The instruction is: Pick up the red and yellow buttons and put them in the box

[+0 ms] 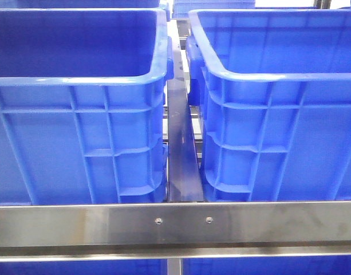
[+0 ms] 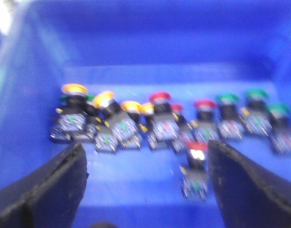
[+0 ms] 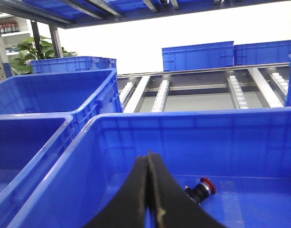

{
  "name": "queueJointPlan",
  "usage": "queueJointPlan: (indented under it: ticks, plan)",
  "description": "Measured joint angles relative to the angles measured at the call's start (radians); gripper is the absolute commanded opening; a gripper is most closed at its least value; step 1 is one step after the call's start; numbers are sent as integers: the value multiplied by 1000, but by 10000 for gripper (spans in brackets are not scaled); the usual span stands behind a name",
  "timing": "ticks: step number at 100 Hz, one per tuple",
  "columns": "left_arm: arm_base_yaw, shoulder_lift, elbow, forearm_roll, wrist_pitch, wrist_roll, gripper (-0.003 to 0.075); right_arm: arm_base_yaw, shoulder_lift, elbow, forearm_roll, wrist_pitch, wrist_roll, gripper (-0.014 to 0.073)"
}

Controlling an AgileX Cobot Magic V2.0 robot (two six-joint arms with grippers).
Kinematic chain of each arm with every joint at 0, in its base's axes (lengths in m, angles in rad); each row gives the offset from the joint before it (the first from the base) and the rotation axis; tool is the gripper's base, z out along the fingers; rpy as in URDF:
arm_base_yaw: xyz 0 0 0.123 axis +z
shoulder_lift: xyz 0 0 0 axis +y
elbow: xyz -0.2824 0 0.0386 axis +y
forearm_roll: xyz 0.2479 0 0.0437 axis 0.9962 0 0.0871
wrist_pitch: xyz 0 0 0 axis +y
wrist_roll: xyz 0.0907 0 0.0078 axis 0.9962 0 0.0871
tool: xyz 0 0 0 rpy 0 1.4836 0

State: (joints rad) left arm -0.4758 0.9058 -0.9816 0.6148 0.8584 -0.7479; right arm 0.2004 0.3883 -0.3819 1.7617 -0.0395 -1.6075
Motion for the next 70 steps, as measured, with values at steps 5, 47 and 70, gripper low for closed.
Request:
queueJointPlan:
  ticks: [5,47,70]
  plan:
    - [25,36,-27,0,0,-6,484,0,0,0,0,0,0,-68]
    - [323,343,-97,-339,-126,155,482,0,0,0,0,0,0,-68]
    - [395,466,-97,-428,-154,209,482,0,0,0,0,0,-2,-68]
